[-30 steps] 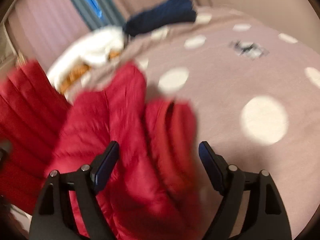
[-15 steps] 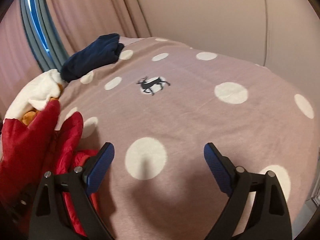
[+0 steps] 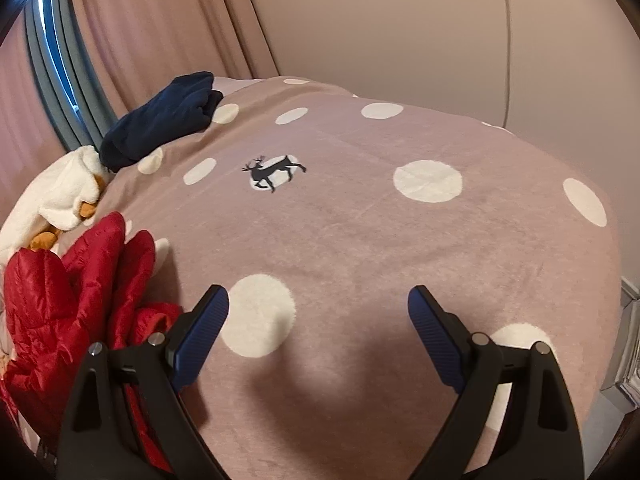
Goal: Fold large clothes
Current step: 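Open the right gripper and withdraw it from the jacket, then lay the held jacket fold down with the left gripper and open it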
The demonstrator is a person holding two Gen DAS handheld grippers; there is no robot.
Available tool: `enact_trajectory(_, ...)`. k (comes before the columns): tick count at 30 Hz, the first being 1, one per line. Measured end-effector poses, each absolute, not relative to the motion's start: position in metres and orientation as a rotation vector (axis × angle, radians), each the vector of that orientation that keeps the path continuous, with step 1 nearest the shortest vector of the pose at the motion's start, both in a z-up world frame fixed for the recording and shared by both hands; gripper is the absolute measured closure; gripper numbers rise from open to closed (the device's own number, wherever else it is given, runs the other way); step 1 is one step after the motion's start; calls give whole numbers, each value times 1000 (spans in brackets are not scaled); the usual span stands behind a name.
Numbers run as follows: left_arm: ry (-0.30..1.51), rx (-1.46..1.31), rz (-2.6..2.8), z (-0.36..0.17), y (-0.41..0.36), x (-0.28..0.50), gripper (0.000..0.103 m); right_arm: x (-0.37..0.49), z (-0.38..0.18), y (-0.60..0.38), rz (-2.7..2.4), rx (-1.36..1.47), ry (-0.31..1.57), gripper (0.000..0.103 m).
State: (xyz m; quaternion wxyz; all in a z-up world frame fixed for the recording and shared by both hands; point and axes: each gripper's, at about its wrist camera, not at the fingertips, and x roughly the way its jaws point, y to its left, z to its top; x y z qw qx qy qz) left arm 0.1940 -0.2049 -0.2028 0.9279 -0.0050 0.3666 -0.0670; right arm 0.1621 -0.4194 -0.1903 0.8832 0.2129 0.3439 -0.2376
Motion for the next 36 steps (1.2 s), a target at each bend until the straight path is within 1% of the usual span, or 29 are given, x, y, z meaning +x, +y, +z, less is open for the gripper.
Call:
enact_trajectory(18, 739, 41, -81, -202, -212, 198, 32, 158, -198, -435, -547, 499, 743, 11)
enact_trajectory(21, 723, 102, -52, -196, -218, 190, 29, 157, -200, -440, -541, 527, 755, 11)
enact_trajectory(23, 712, 136, -46, -193, -221, 184, 25, 156, -203, -444, -548, 548, 764, 11)
enact_trajectory(25, 706, 132, -57, -187, -220, 177, 24, 154, -204, -448, -556, 562, 765, 11)
enact_trajectory(30, 689, 5, -139, -158, -203, 157, 24, 148, -201, -454, -577, 580, 754, 11)
enact_trajectory(36, 665, -52, -144, -128, -188, 141, 24, 148, -202, -455, -576, 588, 762, 11)
